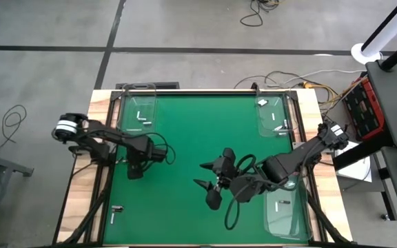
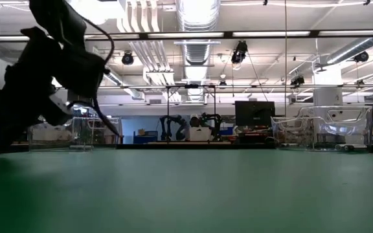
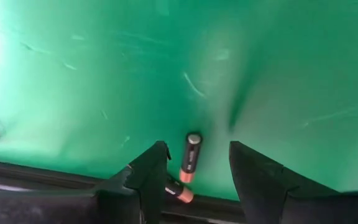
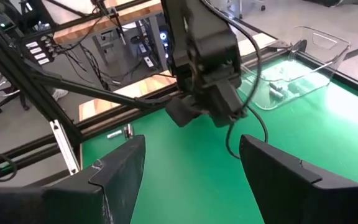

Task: Sort batteries
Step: Put the black battery into the bottom right transparent bin

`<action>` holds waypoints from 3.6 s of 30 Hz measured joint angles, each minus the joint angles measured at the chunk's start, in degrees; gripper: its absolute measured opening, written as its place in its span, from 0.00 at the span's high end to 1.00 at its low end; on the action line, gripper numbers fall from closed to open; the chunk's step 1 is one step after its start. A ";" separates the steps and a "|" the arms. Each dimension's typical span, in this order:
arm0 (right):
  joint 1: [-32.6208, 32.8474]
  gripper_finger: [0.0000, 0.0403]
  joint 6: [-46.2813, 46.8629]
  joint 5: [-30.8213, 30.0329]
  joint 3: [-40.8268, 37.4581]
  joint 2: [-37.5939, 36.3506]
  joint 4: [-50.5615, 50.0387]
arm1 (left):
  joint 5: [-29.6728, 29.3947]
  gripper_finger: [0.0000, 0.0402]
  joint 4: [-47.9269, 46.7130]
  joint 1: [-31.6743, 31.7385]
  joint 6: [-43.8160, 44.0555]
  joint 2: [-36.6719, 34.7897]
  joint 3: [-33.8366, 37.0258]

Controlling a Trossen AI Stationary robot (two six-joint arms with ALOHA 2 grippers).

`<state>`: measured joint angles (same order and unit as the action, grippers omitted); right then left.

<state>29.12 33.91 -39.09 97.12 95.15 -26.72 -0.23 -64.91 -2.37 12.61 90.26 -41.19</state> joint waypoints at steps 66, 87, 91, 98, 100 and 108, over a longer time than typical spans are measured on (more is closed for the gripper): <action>-0.84 0.45 0.43 -12.08 -3.75 -0.22 8.90 | 17.32 0.98 76.32 0.49 11.34 -23.40 -7.04; -8.51 0.72 -9.11 -2.25 -3.75 -0.02 18.47 | 14.31 0.98 84.70 -1.69 5.25 -23.63 -7.04; -8.91 0.79 -9.46 -0.88 -3.75 -0.02 18.55 | 14.24 0.98 85.67 -1.69 5.04 -23.65 -7.04; -9.03 0.88 -9.51 -0.79 -3.75 -0.02 18.53 | 13.39 0.98 85.68 -1.66 5.04 -23.65 -7.04; -9.15 0.89 -9.51 -0.83 -3.75 -0.02 18.53 | 13.03 0.98 85.68 -1.66 5.04 -23.65 -7.03; -9.63 0.87 -9.05 0.20 -3.80 -0.09 17.90 | 12.17 0.98 86.18 -1.66 4.60 -22.56 -7.02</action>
<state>19.49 24.86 -38.89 93.32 95.07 -8.82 11.94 21.27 -4.03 17.20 67.70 -48.21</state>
